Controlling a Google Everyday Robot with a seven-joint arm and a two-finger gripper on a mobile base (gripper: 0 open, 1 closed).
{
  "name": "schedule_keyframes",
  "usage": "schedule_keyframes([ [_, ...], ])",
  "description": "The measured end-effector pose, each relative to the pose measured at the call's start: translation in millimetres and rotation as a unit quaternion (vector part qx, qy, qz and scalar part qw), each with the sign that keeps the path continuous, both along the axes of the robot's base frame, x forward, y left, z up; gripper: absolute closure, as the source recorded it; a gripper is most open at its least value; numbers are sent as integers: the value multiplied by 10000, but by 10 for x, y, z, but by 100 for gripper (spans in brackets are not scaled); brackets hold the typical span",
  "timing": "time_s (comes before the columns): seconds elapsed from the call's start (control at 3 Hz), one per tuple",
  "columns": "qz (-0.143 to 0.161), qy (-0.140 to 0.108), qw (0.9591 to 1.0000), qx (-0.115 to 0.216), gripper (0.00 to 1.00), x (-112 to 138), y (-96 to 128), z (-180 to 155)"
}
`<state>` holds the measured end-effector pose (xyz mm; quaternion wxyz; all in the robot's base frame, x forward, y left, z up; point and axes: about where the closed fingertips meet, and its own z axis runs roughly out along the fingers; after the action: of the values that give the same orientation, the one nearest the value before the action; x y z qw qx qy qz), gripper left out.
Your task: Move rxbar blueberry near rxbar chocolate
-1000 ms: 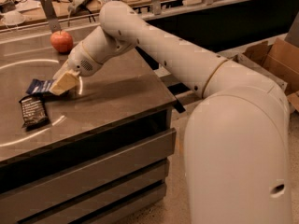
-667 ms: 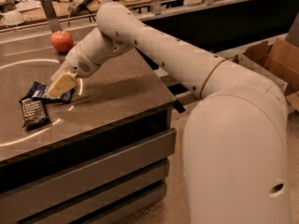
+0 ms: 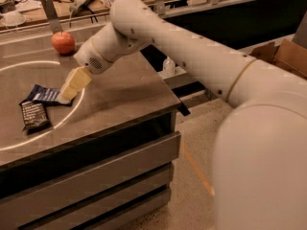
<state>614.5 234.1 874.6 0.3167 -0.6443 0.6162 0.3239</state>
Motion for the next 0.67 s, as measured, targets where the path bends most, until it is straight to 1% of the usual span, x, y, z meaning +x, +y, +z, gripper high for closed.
schedule_keyframes([
  [0.33, -1178, -789, 9894, -305, 0, 292, -782, 398],
  [0.67, -2278, -1550, 9587, -704, 0, 446, -1492, 833],
])
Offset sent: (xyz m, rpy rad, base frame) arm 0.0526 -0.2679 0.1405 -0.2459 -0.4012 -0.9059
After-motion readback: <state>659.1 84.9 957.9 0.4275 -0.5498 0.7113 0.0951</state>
